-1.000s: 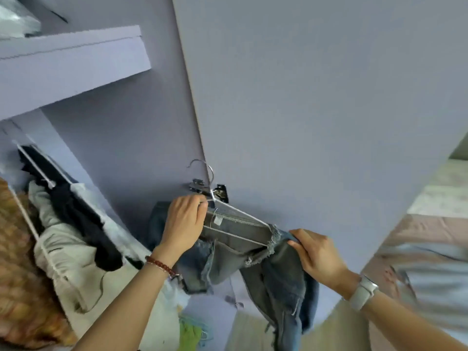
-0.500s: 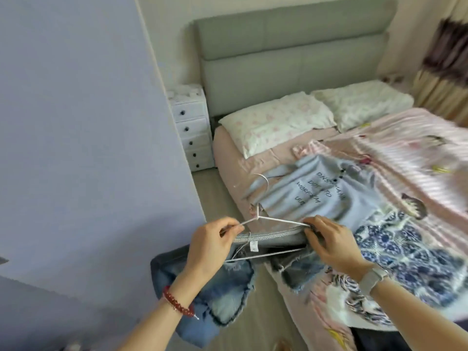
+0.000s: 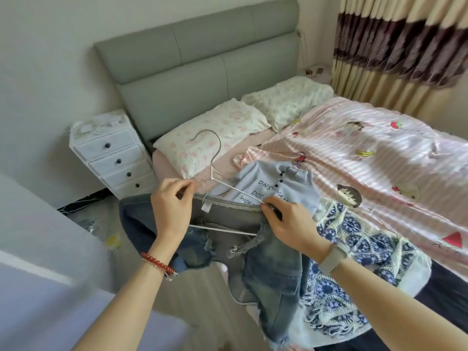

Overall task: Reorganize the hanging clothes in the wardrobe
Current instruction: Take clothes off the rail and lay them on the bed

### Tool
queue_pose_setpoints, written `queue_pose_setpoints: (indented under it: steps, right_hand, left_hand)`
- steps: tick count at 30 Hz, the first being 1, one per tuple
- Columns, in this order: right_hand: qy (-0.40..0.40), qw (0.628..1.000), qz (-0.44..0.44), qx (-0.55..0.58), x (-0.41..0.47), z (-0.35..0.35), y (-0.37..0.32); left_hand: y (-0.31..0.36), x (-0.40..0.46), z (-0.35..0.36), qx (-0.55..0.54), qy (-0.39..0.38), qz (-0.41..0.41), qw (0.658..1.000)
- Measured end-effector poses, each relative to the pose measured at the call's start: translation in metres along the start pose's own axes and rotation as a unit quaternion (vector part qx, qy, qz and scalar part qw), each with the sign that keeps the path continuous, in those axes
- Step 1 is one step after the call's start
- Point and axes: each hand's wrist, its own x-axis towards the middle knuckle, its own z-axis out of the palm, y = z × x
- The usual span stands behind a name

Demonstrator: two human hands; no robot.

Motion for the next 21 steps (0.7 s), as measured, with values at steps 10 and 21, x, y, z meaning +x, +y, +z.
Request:
queue_pose_setpoints:
  steps: [10,21]
  right_hand:
    - [0.061,0.986,0.155,0.016,0.11,0.014,0.076]
    - [-0.006,0.935,0.325,-0.14,0.19,0.104,0.321]
  left_hand:
    - [-0.008,0.13,0.136,0.043,-0.068,0.092,0.993]
    - [-0.147,0.095,0.365,0.102,-0.456,-0.029,0.884]
